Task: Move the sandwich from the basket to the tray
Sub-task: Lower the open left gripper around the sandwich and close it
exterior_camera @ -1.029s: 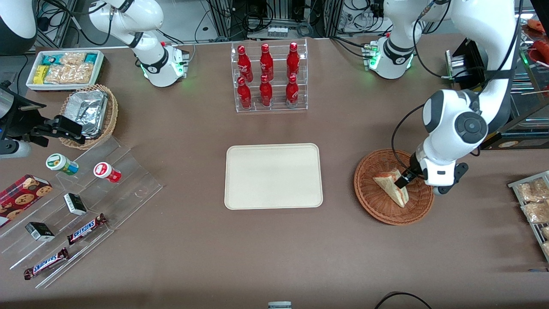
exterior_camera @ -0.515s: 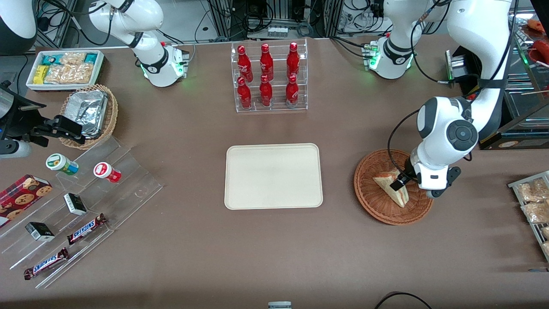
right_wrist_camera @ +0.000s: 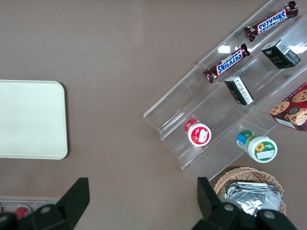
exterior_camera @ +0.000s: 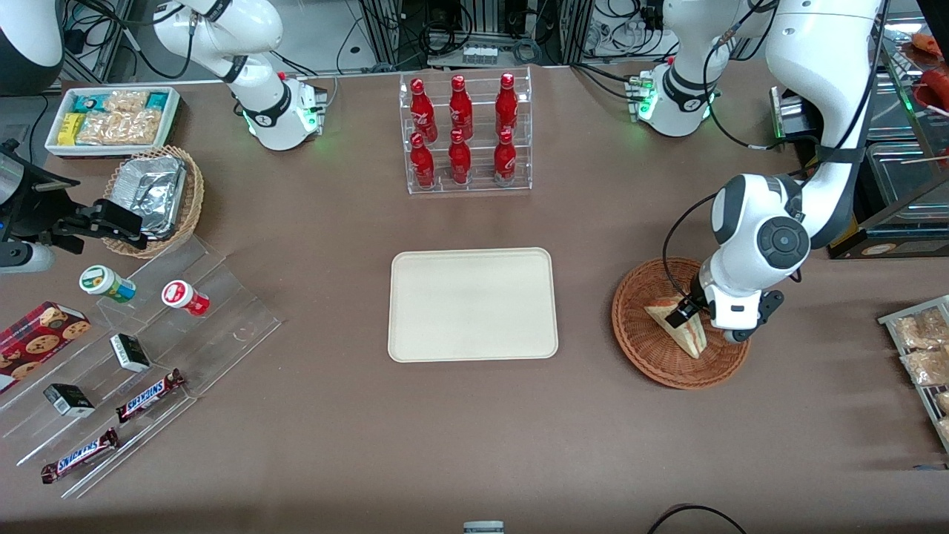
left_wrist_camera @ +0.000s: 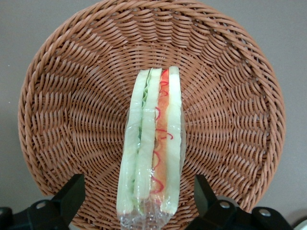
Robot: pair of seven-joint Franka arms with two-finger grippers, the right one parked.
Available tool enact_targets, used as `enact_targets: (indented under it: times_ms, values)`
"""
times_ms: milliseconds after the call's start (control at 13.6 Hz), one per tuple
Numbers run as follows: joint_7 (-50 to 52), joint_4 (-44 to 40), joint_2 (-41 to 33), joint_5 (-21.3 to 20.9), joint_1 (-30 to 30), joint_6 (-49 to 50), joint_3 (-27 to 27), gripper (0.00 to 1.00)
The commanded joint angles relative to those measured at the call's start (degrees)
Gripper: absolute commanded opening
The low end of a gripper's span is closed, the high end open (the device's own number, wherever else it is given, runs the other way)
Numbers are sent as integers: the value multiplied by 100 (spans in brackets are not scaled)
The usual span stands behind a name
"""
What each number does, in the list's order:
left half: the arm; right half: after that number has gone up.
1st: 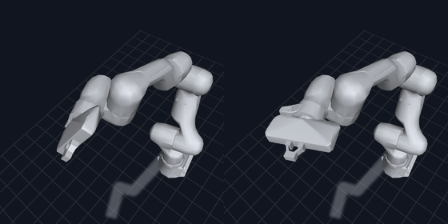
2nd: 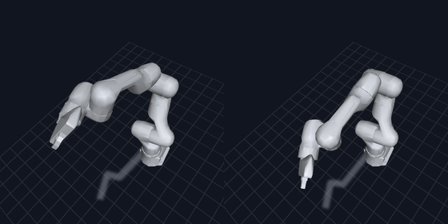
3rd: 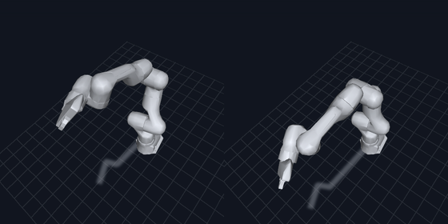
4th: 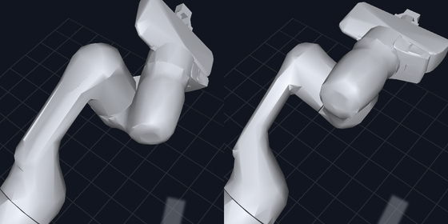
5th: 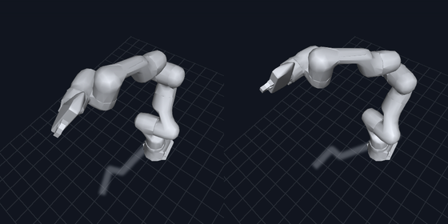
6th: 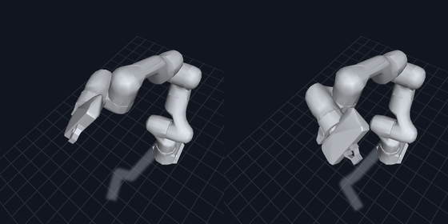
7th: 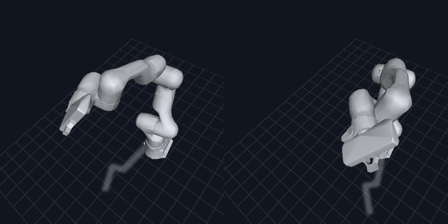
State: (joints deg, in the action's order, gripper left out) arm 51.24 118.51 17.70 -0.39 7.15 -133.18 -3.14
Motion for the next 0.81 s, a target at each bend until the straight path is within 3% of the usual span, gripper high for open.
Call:
enact_targets:
  times_ms: [0, 147, 294, 441, 588, 735]
  values:
    - [131, 49, 58, -101, 58, -103, -46, 100]
    - [131, 49, 146, -110, 58, -103, -55, 100]
    - [131, 49, 155, -110, 119, -103, -55, 86]
    - [131, 32, 190, -110, 173, -94, -47, 51]
    - [175, -12, 190, -110, 173, -77, -46, 21]
    - [167, -82, 181, -110, 173, -33, -46, 7]
